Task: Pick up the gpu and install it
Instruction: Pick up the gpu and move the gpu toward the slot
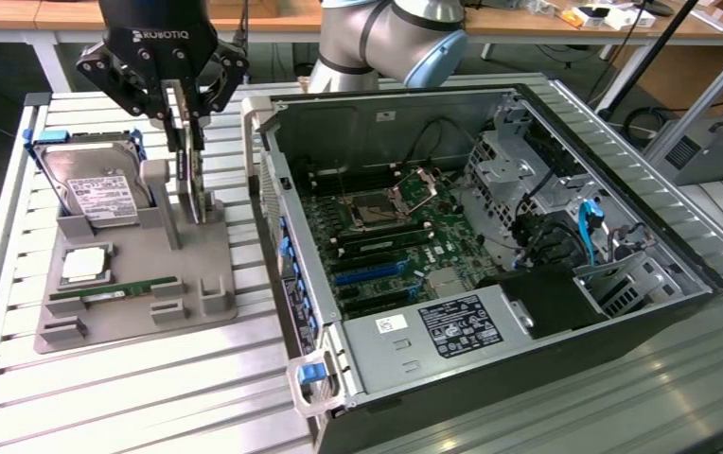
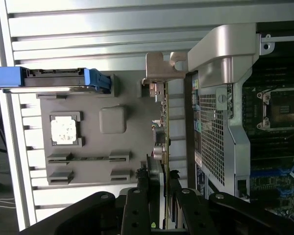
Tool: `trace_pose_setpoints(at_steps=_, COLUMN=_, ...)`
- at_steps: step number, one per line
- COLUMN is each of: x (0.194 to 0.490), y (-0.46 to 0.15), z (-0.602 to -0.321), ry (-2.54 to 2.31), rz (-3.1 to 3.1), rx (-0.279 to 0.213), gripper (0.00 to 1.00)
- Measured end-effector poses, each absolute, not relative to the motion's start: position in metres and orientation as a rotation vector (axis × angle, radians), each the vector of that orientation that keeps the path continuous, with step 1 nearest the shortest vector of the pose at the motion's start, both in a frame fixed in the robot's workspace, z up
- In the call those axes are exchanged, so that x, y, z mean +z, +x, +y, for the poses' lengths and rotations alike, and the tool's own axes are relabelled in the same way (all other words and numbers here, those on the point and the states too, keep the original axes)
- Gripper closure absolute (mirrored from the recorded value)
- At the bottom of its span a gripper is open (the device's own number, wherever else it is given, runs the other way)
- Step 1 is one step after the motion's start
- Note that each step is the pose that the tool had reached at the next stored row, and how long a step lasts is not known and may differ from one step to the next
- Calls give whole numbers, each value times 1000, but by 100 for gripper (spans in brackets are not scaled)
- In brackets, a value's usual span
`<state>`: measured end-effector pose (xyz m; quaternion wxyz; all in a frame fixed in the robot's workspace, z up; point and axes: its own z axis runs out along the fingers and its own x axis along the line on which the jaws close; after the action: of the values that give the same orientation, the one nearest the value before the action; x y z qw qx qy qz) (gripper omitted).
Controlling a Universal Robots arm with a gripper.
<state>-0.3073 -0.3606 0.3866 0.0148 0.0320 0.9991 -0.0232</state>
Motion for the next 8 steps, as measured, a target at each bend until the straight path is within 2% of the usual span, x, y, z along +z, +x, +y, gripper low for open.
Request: trace_pose_setpoints(at_steps=8, x=390, y=-307, z=-361, ry=100, rz=3109, rx=-73, gripper=73)
